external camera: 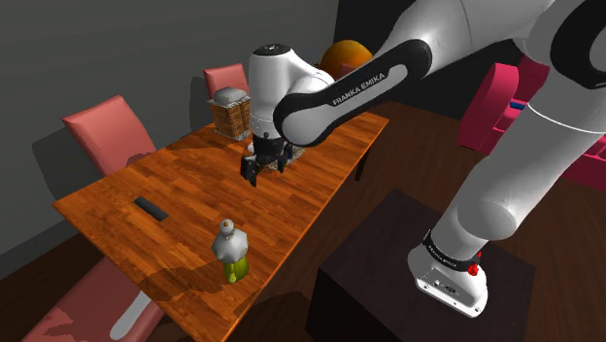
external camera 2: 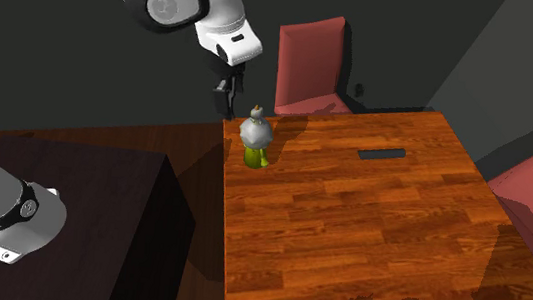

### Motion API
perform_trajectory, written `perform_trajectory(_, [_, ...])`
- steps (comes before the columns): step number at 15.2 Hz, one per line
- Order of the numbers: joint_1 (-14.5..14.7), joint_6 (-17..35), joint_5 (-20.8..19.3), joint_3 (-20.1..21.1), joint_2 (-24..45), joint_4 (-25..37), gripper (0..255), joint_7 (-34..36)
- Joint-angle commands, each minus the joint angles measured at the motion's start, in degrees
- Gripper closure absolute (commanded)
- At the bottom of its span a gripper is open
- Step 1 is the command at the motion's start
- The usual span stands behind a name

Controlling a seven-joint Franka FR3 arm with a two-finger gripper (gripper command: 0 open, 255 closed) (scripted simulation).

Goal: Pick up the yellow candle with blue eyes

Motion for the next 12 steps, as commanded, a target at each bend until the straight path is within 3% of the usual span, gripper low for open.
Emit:
perform_trajectory(1, [0.5,2.0,-2.6,0.9,4.6,1.9,0,3.5])
perform_trajectory(6, [3.8,4.3,-9.8,0.9,16.3,9.0,0,11.7])
perform_trajectory(12, [9.9,4.9,-16.0,-1.5,29.8,19.9,0,18.7])
